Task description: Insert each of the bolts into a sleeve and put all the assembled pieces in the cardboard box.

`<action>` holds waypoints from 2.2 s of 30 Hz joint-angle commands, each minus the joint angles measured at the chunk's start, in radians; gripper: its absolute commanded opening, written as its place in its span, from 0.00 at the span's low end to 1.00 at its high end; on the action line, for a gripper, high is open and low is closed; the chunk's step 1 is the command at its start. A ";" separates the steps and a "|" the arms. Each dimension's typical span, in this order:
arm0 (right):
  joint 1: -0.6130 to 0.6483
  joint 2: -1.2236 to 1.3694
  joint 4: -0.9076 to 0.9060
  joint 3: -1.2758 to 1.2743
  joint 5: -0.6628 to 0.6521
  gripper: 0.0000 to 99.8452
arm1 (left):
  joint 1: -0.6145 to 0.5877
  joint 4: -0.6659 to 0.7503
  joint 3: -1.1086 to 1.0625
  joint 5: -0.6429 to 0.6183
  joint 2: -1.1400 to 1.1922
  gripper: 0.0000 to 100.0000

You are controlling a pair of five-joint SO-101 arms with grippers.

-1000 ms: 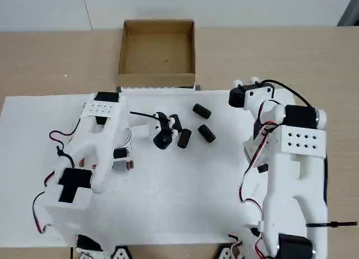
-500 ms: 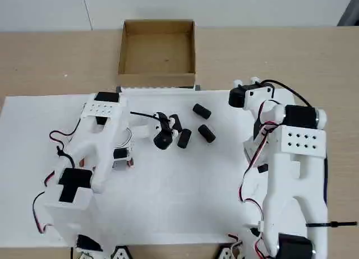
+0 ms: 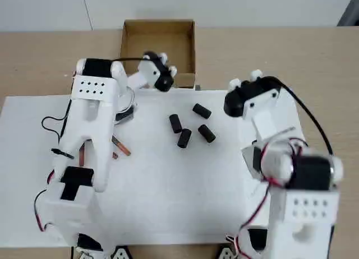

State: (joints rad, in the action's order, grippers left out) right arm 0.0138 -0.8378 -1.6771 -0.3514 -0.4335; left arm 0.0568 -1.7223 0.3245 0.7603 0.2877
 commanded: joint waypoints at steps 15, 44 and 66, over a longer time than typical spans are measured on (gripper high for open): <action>-0.191 -0.536 0.110 -0.199 0.009 0.00 | 0.189 -0.012 -0.170 -0.330 -0.655 0.00; 0.346 -0.951 0.438 -0.767 0.677 0.00 | 0.190 0.557 -1.050 -1.286 -1.301 0.00; 0.777 -0.943 0.518 -0.934 0.526 0.00 | 0.336 0.848 -1.561 -1.361 -2.111 0.00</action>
State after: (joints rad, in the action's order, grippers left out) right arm 0.7764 -1.7783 -1.1861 -1.2873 0.1250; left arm 0.3468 -0.9060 -1.2390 -0.5946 -1.7806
